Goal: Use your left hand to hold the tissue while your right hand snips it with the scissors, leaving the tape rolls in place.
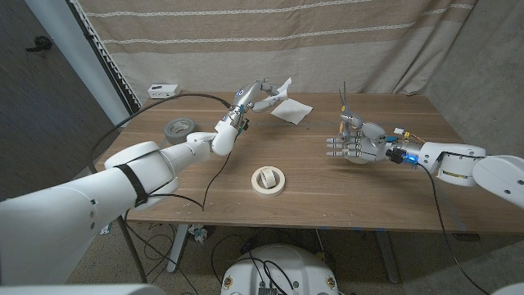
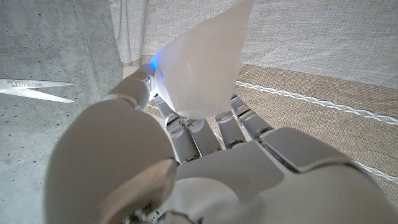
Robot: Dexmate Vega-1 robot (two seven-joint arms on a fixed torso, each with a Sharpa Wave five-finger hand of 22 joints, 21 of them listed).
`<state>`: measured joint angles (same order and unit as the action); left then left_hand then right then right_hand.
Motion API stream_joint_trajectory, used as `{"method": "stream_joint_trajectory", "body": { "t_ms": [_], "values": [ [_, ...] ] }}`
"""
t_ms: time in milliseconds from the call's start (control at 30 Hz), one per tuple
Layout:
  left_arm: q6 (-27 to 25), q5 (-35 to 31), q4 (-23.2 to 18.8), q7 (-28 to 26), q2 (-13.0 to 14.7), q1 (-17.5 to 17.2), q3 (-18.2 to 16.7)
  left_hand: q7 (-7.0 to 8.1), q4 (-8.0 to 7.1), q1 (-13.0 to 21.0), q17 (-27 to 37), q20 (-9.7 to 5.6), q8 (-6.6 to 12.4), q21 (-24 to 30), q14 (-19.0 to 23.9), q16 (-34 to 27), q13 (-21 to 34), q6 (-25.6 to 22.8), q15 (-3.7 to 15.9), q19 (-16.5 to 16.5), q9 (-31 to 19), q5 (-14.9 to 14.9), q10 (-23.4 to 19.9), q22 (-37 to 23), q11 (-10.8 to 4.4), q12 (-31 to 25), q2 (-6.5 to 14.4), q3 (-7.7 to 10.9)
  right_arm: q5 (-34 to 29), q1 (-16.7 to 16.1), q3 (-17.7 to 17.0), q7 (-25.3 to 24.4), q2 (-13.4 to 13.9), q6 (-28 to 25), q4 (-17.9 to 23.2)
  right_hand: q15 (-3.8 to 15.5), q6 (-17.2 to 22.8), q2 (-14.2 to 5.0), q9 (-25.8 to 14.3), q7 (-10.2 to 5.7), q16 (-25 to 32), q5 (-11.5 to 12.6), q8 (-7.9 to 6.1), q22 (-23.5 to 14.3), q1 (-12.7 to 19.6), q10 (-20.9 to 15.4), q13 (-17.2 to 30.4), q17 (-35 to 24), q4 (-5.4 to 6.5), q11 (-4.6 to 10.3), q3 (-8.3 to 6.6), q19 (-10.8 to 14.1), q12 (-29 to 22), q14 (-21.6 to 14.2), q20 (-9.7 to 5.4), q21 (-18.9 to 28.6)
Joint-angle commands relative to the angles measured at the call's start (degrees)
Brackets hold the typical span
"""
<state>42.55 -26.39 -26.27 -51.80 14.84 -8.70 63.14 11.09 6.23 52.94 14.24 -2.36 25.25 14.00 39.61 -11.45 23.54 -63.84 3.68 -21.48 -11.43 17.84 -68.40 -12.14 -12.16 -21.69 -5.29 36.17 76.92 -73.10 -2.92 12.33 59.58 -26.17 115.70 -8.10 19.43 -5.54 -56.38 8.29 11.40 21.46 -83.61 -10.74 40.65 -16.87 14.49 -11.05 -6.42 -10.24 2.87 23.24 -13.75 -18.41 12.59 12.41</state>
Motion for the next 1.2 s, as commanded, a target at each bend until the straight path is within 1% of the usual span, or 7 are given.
{"method": "stream_joint_trajectory", "body": {
  "t_ms": [33, 400, 467, 533, 833, 933, 1200],
  "values": [
    [-0.33, -3.24, -0.36, -6.37, 0.8, 0.88, 3.63, 0.92, -0.02, 0.57, 0.21, -0.85, 0.36, 0.28, -0.12, 0.1, 0.21, -0.93, 9.44, -0.54, -3.17, 0.65, 0.06, -0.17, -0.04, -0.47, 0.37, 0.56, -1.44, 0.23, -1.26, 2.83, 2.23, -1.71, -0.79, -0.41, 0.11, -0.12, -0.29, 0.56, 0.1, 0.29, -0.67, -0.13, 0.33, -0.11, 0.11, -0.23, -0.31, -0.1, -0.04, 0.36, 0.04, -0.22, -0.05, -0.32],
    [-3.99, -14.05, -1.45, -12.19, 1.68, 0.12, 1.8, 0.87, -0.12, 0.81, 0.35, -2.26, 0.81, 0.7, 0.29, -0.12, 0.6, -1.15, 9.59, -1.32, -3.35, 1.23, 0.24, -0.27, 0.03, -0.67, 0.48, 1.02, -2.4, 0.8, -1.79, 5.19, 4.84, -4.44, -1.5, -0.49, -0.01, -0.32, -0.62, 0.8, 0.11, 0.17, -0.94, -0.15, 0.5, -0.03, 0.09, -0.24, -0.31, -0.37, -0.05, 0.47, 0.05, -0.23, -0.05, -0.34],
    [-4.4, -16.46, -1.62, -12.19, 1.49, -0.66, -0.52, 0.9, -0.43, 0.6, -0.1, -6.91, 1.52, 0.67, 0.65, 0.16, 1.44, -1.08, 9.57, -1.17, -3.64, 2.23, 0.44, -0.13, 0.06, -1.24, -0.42, 1.56, -2.47, 0.41, -2.28, 5.09, 5.16, -4.89, -1.33, -0.48, -0.02, -0.33, -0.6, 0.82, 0.12, 0.16, -0.92, -0.15, 0.51, 0.01, 0.09, -0.24, -0.31, -0.39, -0.05, 0.48, 0.07, -0.25, -0.05, -0.35],
    [-4.59, -18.88, -1.95, -12.19, 1.34, -1.41, -2.69, 0.87, -0.85, 0.83, -1.59, -8.27, 2.54, 0.14, 1.23, 0.54, 1.81, -0.75, 9.68, -1.3, -3.99, 3.34, 1.05, 0.72, 0.12, -1.47, -0.96, 2.74, -2.58, 0.11, -2.6, 5.04, 5.14, -5.02, -1.16, -0.49, -0.01, -0.35, -0.53, 0.8, 0.12, 0.14, -0.9, -0.15, 0.52, 0.03, 0.09, -0.25, -0.3, -0.42, -0.03, 0.51, 0.07, -0.26, -0.04, -0.35],
    [-3.87, -26.57, -1.72, -12.19, 0.28, -2.93, -9.25, 0.86, -1.81, 1.22, -3.29, -8.44, 4.21, -0.02, -0.27, 0.92, 1.31, 0.2, 9.74, -4.52, -4.15, 3.81, 1.94, 0.91, 0.18, -1.46, -1.16, 3.36, -2.84, -0.36, -3.31, 4.81, 4.55, -5.39, -0.83, -0.43, -0.04, -0.42, -0.54, 0.97, 0.13, 0.05, -0.95, -0.16, 0.6, 0.12, 0.06, -0.24, -0.28, -0.43, 0.03, 0.66, 0.09, -0.31, -0.04, -0.35],
    [-3.64, -28.0, -1.97, -12.19, 0.02, -3.35, -11.04, 0.89, -2.13, 1.76, -3.21, -8.27, 4.99, 1.27, 0.52, 0.81, 1.39, 0.88, 9.77, -9.67, -3.98, 3.77, 2.53, 0.77, 0.15, -1.83, -1.3, 2.14, -3.01, -0.62, -3.68, 4.7, 4.24, -5.25, -0.64, -0.39, -0.09, -0.45, -0.72, 1.13, 0.15, 0.03, -1.06, -0.16, 0.64, 0.09, 0.05, -0.24, -0.28, -0.43, 0.04, 0.7, 0.07, -0.35, -0.04, -0.35],
    [-1.22, -30.05, -1.23, -12.19, -1.01, -3.72, -14.35, 0.89, -2.75, 2.59, -3.1, -8.26, 5.41, 1.24, 1.58, 0.77, 1.74, 2.44, 9.79, -11.19, -4.2, 4.2, 3.67, 0.59, 0.18, -2.24, -0.55, 0.01, -3.27, -0.93, -4.24, 4.79, 4.1, -5.7, -0.28, -0.41, -0.47, -0.49, -0.9, 1.32, 0.12, -0.02, -1.09, -0.16, 0.7, 0.16, 0.03, -0.24, -0.27, -0.5, 0.1, 0.77, 0.09, -0.32, -0.04, -0.38]
  ]
}}
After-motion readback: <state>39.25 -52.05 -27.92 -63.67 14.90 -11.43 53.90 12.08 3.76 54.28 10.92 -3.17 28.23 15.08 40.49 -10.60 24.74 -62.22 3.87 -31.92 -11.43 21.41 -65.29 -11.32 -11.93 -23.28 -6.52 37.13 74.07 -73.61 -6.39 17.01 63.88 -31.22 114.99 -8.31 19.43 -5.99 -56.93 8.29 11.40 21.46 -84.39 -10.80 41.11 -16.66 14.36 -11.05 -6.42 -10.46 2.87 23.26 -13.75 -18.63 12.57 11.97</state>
